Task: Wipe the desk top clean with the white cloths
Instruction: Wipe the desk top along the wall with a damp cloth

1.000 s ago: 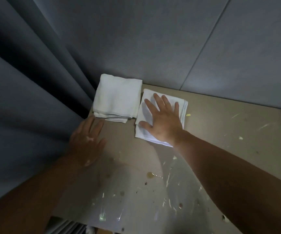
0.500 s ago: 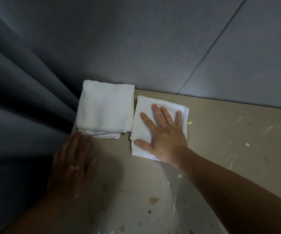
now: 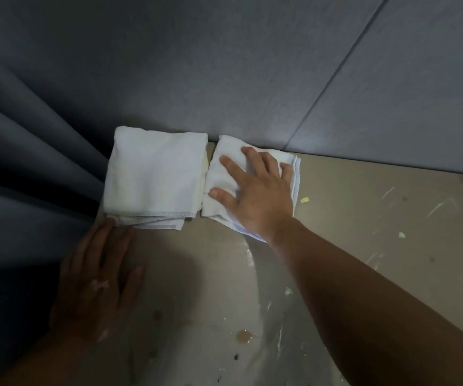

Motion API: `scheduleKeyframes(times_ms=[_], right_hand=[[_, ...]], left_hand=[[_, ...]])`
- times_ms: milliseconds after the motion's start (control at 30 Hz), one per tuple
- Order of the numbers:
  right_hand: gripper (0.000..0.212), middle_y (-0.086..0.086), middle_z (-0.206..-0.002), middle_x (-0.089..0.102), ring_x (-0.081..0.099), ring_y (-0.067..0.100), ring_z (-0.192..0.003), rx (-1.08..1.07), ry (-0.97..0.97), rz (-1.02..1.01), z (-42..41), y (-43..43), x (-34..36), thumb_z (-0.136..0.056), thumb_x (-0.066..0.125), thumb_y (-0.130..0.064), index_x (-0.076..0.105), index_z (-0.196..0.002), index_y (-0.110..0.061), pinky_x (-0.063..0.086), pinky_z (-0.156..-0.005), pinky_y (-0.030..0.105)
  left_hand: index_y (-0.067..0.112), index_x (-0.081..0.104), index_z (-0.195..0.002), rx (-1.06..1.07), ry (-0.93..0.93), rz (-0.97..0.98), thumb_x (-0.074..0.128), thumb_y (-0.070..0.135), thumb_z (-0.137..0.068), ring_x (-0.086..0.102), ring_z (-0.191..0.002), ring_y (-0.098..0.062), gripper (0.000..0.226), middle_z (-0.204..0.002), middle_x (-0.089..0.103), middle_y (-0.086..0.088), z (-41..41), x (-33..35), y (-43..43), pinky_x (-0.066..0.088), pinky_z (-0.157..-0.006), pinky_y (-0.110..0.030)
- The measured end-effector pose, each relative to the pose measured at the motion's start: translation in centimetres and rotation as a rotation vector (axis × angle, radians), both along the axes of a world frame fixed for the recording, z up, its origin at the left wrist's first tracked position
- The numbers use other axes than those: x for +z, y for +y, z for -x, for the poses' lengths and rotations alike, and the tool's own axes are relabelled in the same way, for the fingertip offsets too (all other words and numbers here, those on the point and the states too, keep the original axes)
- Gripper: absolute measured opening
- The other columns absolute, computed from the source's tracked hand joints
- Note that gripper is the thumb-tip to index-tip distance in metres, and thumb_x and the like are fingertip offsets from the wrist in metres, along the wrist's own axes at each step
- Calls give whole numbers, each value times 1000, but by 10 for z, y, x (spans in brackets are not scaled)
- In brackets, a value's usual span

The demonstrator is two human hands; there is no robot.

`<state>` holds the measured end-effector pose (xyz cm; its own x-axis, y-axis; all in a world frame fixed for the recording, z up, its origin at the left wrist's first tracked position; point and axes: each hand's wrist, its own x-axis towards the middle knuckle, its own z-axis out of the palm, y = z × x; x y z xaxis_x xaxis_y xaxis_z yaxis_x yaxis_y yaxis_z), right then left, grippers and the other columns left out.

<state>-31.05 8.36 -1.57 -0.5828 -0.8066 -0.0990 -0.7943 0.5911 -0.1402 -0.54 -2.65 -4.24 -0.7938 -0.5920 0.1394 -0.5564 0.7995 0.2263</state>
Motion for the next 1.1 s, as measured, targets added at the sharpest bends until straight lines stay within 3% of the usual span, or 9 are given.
scheduleKeyframes(times_ms=[233,400,600,733,900,1000,1100], right_hand=[[61,2,-157,45,43,31,-140,16,25,96,-50,75,-7,-98,41,-71,52,-148,-38,33,-110,61],[57,1,-156,47,46,30,-139,111,68,92,-40,105,-14,-98,47,-68,56,-145,-39,28,-113,67],[68,-4,-161,34,31,26,-147,-226,21,-8,42,76,-5,-92,25,-74,40,-152,-45,20,-116,69],[61,-5,-164,31,26,24,-150,-290,23,-22,43,73,-6,-98,31,-71,38,-153,-46,19,-118,69],[57,1,-165,34,30,32,-148,-409,38,-5,-19,78,-9,-101,37,-66,42,-153,-43,20,-116,72],[57,6,-159,46,42,38,-142,-288,51,53,-87,99,-11,-98,45,-64,53,-149,-38,28,-111,74],[59,3,-159,46,42,36,-144,-80,24,64,-160,127,-11,-93,53,-64,54,-147,-40,25,-113,74]], left_hand=[[6,52,-147,13,-27,2,41,46,-97,45,-137,-49,65,-159,38,-23,0,-1,-1,43,-101,-63],[5,51,-147,3,-6,15,41,46,-98,45,-137,-51,65,-158,38,-24,0,-5,-1,41,-105,-65],[4,51,-147,-4,7,17,41,45,-98,45,-137,-52,65,-159,37,-24,-1,-4,-1,39,-107,-64],[4,51,-147,-23,13,30,41,44,-99,43,-140,-50,63,-159,37,-23,-4,-8,-3,40,-106,-65],[10,45,-153,-22,28,29,39,45,-99,39,-144,-45,64,-162,35,-19,-4,-4,-2,36,-112,-61],[12,43,-155,-17,19,32,40,44,-99,39,-144,-45,65,-163,34,-19,-7,-6,-1,34,-114,-62],[13,44,-154,-4,-24,6,41,45,-98,40,-142,-45,65,-162,36,-19,-6,-9,-5,37,-111,-62]])
